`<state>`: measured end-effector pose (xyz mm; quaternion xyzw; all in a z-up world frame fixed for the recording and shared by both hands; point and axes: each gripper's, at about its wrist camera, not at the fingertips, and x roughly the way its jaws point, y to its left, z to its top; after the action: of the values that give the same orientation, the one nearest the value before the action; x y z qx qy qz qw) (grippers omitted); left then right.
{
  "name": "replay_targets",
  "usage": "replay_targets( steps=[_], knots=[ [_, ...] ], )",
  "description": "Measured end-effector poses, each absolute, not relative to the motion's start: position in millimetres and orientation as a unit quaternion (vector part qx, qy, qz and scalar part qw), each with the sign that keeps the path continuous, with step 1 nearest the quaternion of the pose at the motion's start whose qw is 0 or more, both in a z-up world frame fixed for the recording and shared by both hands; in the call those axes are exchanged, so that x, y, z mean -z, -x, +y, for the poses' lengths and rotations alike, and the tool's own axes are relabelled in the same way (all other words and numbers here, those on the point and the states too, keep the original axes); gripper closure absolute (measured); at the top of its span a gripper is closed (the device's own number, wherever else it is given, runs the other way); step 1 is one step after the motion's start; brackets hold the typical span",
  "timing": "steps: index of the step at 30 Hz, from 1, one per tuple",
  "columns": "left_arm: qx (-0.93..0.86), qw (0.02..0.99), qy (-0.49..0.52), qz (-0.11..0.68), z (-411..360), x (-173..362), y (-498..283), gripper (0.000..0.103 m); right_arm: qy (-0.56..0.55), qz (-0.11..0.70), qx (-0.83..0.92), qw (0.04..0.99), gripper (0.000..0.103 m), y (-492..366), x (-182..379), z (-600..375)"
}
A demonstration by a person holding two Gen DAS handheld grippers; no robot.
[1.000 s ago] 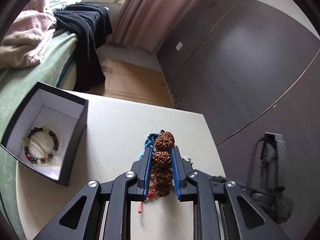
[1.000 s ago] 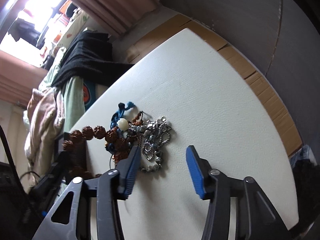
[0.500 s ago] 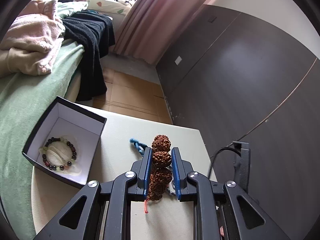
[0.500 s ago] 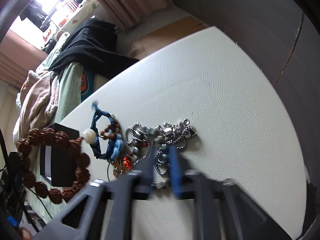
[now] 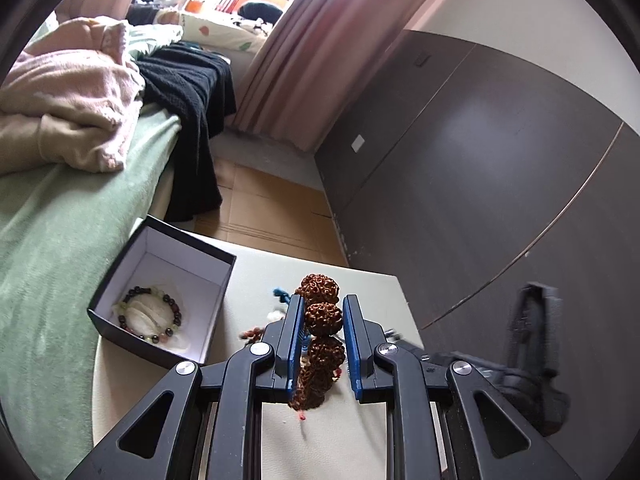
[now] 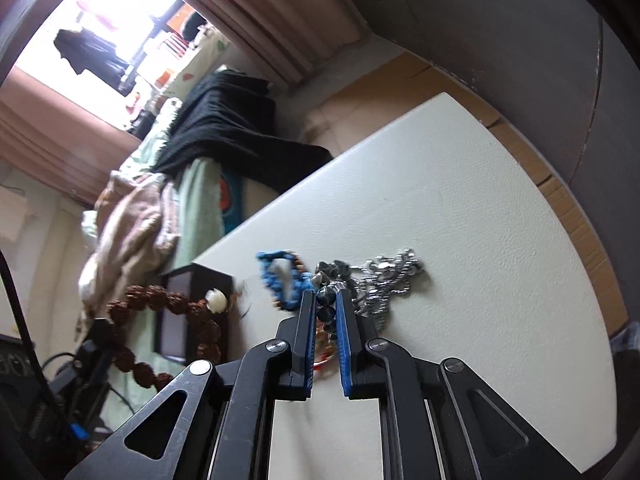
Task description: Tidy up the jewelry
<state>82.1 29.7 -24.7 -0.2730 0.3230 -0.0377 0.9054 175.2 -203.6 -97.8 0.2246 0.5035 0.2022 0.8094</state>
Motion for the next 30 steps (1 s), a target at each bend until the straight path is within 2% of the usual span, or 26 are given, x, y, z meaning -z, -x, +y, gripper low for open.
replay_targets(
  steps=[14,25,28,30],
  knots=[
    [0.009,0.916,0.285,0.283,63,11,-66,0.083,-0.252,0.420,-0.276,0.827,0.092,-144,45,-199],
    [-0.034,0.910,0.311,0.271,97,21,-73,0.083,-0.228,0.427,-0.309,0.818,0.092,-147,47,-154],
    [-0.041,0.903,0.322,0.281,103,25,-76,0.072,-0.223,0.430,-0.314,0.816,0.092,-149,51,-146],
    [-0.050,0.897,0.335,0.286,109,30,-77,0.061,-0.221,0.433,-0.320,0.813,0.092,-151,53,-139]
  ],
)
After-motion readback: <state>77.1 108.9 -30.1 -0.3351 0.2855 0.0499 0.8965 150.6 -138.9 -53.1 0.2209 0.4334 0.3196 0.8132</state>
